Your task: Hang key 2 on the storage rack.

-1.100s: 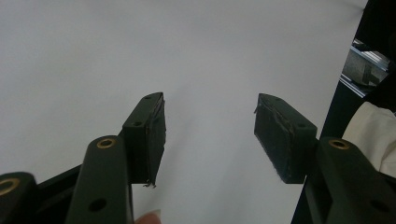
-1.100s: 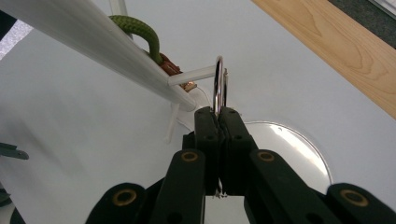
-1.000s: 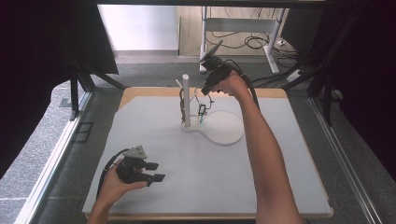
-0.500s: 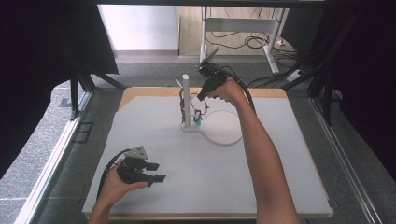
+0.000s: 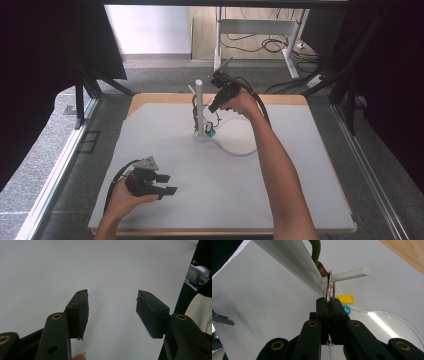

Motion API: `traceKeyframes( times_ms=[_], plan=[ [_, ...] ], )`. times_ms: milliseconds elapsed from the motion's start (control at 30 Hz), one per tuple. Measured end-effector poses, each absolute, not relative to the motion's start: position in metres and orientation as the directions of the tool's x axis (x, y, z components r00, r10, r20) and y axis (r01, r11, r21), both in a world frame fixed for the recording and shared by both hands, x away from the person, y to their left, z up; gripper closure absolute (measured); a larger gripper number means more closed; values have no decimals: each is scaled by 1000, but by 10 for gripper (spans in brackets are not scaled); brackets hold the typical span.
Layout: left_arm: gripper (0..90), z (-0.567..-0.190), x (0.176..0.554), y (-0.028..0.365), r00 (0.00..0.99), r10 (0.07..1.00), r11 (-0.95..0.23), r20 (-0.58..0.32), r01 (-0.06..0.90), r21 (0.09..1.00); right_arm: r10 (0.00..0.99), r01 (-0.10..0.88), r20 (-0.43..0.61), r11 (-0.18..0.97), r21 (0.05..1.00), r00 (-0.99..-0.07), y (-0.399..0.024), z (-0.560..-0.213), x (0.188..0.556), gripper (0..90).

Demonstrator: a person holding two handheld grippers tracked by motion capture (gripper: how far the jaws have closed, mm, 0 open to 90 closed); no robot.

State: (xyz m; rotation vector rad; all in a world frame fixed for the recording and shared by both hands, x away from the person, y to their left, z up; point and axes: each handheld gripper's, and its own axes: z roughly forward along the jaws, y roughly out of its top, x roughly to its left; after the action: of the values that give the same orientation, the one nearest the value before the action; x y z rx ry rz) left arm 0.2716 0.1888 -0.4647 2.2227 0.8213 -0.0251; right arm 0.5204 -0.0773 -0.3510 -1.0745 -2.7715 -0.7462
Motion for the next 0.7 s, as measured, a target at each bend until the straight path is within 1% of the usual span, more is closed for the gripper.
traceKeyframes(
  times_ms=[167, 233, 367, 533, 700],
  plan=[
    [438, -464, 271, 189, 794, 552, -512, -255, 564, 648, 614, 655, 248, 633, 412, -750, -75, -354, 518, 861],
    [438, -463, 271, 189, 793, 554, -511, -252, 563, 649, 608, 654, 260, 622, 431, -750, -76, -352, 516, 830],
    [438, -462, 271, 189, 797, 551, -515, -248, 559, 650, 606, 646, 250, 623, 441, -755, -81, -348, 513, 821],
    [437, -461, 271, 188, 798, 550, -516, -245, 556, 652, 614, 647, 246, 603, 467, -750, -92, -342, 508, 781],
    [437, -458, 273, 186, 801, 546, -515, -244, 551, 657, 619, 646, 239, 596, 477, -748, -107, -338, 499, 717]
  ],
)
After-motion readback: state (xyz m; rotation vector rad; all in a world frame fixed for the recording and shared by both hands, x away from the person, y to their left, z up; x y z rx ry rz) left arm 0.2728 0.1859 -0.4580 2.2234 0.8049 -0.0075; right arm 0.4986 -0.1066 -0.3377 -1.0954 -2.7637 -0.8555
